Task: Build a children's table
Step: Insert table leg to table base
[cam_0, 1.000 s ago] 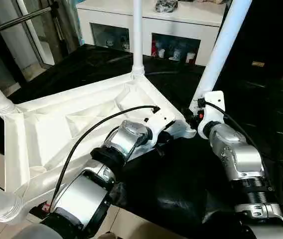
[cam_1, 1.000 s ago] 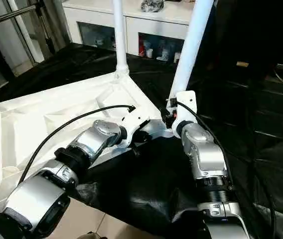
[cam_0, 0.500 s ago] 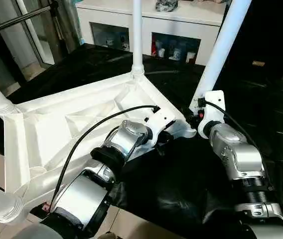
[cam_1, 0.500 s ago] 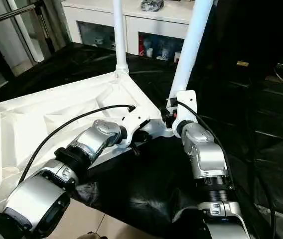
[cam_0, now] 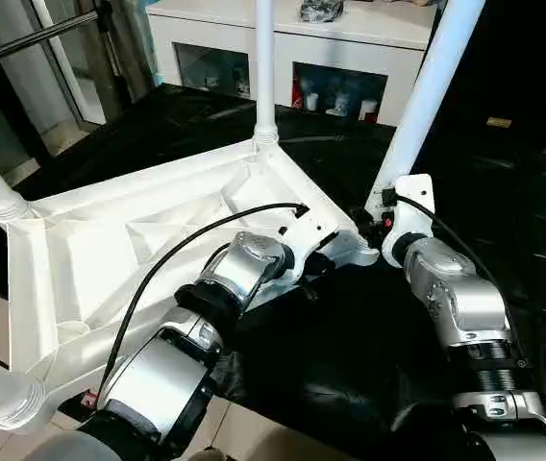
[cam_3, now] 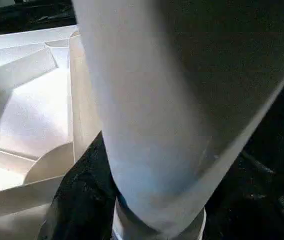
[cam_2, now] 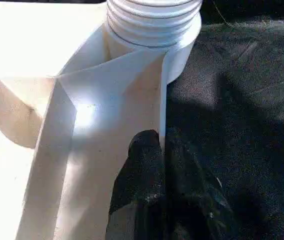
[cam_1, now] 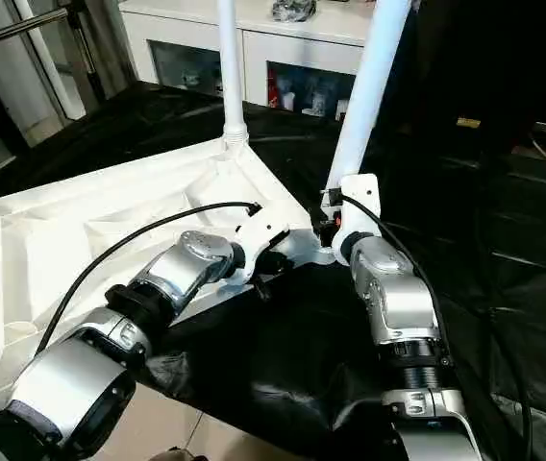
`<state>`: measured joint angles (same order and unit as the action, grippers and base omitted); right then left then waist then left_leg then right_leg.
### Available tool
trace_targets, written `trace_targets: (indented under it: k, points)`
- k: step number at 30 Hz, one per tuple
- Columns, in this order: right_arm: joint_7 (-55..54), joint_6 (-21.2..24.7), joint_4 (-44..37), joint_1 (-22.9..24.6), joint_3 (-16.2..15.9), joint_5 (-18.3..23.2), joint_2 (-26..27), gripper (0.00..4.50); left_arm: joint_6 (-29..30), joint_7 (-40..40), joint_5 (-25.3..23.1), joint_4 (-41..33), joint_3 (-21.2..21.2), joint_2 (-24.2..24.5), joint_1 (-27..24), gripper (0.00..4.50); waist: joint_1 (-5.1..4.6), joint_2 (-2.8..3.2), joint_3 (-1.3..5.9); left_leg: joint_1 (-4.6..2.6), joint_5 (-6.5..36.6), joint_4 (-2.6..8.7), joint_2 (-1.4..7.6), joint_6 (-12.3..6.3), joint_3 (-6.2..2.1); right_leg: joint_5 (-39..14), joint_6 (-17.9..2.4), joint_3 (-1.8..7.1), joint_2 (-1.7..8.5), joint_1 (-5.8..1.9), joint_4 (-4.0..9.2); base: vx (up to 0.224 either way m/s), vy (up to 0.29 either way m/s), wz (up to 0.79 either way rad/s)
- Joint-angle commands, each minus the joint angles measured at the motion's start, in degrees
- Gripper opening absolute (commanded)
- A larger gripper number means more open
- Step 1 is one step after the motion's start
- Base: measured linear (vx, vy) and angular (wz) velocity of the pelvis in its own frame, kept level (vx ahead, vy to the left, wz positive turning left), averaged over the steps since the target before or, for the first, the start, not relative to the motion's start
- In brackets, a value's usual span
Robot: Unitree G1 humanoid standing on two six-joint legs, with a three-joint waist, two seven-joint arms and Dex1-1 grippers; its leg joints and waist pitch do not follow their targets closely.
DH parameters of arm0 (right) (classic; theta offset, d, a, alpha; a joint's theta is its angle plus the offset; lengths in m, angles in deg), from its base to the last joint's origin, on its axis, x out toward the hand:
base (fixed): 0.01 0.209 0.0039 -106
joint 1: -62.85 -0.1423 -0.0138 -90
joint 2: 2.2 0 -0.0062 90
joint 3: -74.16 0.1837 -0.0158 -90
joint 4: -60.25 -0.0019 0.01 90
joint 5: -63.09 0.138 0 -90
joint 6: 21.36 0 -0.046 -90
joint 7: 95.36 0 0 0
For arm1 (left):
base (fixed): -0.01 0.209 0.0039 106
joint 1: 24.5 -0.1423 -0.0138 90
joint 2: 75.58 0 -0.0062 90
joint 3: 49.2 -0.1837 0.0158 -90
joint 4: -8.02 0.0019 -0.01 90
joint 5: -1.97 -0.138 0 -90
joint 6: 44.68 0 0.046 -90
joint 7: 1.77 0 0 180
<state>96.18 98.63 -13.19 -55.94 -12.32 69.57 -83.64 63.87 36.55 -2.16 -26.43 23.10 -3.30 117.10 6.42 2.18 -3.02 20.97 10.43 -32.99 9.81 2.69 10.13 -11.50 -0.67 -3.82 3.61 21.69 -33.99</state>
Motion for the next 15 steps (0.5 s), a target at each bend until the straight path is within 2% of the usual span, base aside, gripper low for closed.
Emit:
trace_targets:
  k: [1, 6, 7, 8, 9, 10, 11, 15]
  points:
    - [3.8, 6.1, 7.4, 3.8, -4.2, 1.9, 3.1, 1.89, -3.1, -1.8, 0.7, -1.6, 1.7, -1.7, 3.6, 0.0, 0.02, -0.47, 2.57, -0.83, 16.6, 4.96, 3.68, 0.26, -1.96, -21.7, -8.0, 3.4, 6.12, -1.52, 5.87, 0.0, 0.0, 0.0]
    - [3.8, 6.1, 7.4, 3.8, -4.2, 1.9, 3.1, 1.89, -3.1, -1.8, 0.7, -1.6, 1.7, -1.7, 3.6, 0.0, 0.02, -0.46, 2.56, -0.81, 16.7, 4.98, 3.69, 0.32, -1.96, -21.8, -7.9, 3.41, 6.14, -1.51, 5.91, 0.0, 0.0, 0.0]
    - [3.8, 6.1, 7.4, 3.8, -4.2, 1.9, 3.1, 2.24, -3.1, -1.8, 0.7, -1.6, 1.7, -1.7, 3.6, 0.0, 0.02, -0.46, 2.57, -0.8, 16.7, 4.96, 3.7, 0.32, -1.95, -21.8, -8.0, 3.44, 6.19, -1.5, 5.94, 0.0, 0.0, 0.0]
    - [6.5, 4.4, 6.4, 2.3, -3.4, 2.7, 1.8, 2.24, -4.0, 0.5, 0.7, -2.7, 1.3, -0.9, 2.9, 0.0, -0.04, -0.83, 2.59, -0.8, 16.7, 4.96, 3.67, 0.17, -1.91, -22.0, -7.9, 3.41, 6.12, -1.55, 5.98, 0.0, 0.0, 0.0]
    - [6.5, 4.4, 6.4, 2.3, -3.4, 2.7, 1.8, 2.48, -4.0, 0.5, 0.7, -2.7, 1.3, -0.9, 2.9, 0.0, 0.06, -0.7, 2.67, -0.74, 16.5, 4.92, 3.65, 0.06, -1.99, -21.9, -7.8, 3.38, 6.15, -1.67, 5.81, 0.0, 0.0, 0.0]
    - [10.2, 2.8, 4.7, 0.4, -2.6, 4.0, 0.1, 2.48, -4.8, 4.0, 0.8, -4.5, 0.7, 0.2, 1.7, 0.0, 0.14, -1.04, 2.84, -0.58, 15.0, 4.82, 3.67, -0.53, -1.93, -20.4, -7.9, 3.39, 6.21, -1.83, 5.58, 0.0, 0.0, 0.0]
    - [10.2, 2.8, 4.7, 0.4, -2.6, 4.0, 0.1, 2.64, -4.8, 4.0, 0.8, -4.5, 0.7, 0.2, 1.7, 0.0, 0.12, -0.91, 3.01, -0.33, 13.2, 4.65, 3.72, -1.0, -1.83, -17.2, -8.5, 3.43, 6.2, -2.03, 5.27, 0.0, 0.0, 0.0]
    - [11.1, 2.6, 4.3, -0.1, -2.5, 4.4, -0.2, 3.06, -5.0, 5.0, 0.9, -5.0, 0.5, 0.6, 1.3, 0.0, 0.23, -0.95, 3.31, -0.22, 8.0, 4.03, 3.59, -2.34, -1.52, -8.6, -11.4, 3.27, 6.08, -2.24, 4.3, 0.013, -0.003, 0.0]
